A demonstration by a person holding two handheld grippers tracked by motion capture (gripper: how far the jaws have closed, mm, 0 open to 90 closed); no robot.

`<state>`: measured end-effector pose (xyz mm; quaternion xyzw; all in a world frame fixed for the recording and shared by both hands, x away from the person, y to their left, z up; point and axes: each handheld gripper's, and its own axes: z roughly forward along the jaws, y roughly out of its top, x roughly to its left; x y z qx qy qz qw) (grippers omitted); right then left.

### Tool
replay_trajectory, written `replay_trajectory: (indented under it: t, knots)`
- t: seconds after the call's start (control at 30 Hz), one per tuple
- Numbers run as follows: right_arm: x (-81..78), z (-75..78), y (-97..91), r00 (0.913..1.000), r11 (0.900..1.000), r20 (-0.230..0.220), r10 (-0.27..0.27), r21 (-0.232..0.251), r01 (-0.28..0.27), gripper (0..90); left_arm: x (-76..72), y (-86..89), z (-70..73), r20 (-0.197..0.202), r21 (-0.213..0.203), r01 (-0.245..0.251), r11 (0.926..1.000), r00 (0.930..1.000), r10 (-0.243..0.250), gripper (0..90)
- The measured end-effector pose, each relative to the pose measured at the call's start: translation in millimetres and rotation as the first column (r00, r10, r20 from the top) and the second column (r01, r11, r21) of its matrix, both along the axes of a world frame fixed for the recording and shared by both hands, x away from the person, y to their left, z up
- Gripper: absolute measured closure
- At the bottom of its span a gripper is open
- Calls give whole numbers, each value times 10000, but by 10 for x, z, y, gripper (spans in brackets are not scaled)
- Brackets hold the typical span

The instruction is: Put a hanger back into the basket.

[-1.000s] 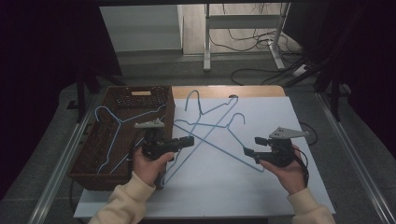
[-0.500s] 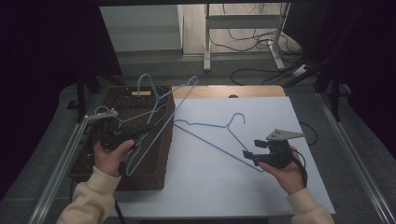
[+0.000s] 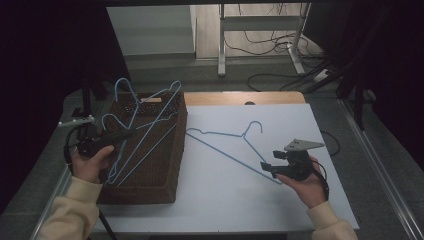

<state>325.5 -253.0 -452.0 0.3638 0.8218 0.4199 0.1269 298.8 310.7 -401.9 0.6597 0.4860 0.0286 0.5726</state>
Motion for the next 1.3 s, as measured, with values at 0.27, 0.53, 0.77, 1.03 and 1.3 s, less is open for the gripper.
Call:
replay_trajectory:
  t: [0.27, 0.53, 0.77, 1.03, 1.3]
  knots:
    - [10, -17, -15, 9999, 9999, -38, -99, -102, 99, 316, 57, 158, -94, -320, 291, -140, 9995, 9994, 149, 858]
    - [7, -24, -7, 9999, 9998, -18, -107, -163, 107, 317, 114, 200, -160, -506, 434, -132, 9990, 9986, 154, 859]
    - [0, -20, -8, 9999, 9998, 9, -110, -189, 110, 317, 154, 233, -187, -677, 357, -158, 9992, 9975, 182, 860]
    - [0, -20, 2, 9999, 9997, 83, -109, -226, 111, 318, 68, 236, -181, -757, 732, 237, 9970, 9970, -181, 859]
    - [7, -27, 11, 9999, 9997, 42, -93, -233, 94, 319, 139, 214, -275, -1211, 660, 737, 9951, 9905, -653, 856]
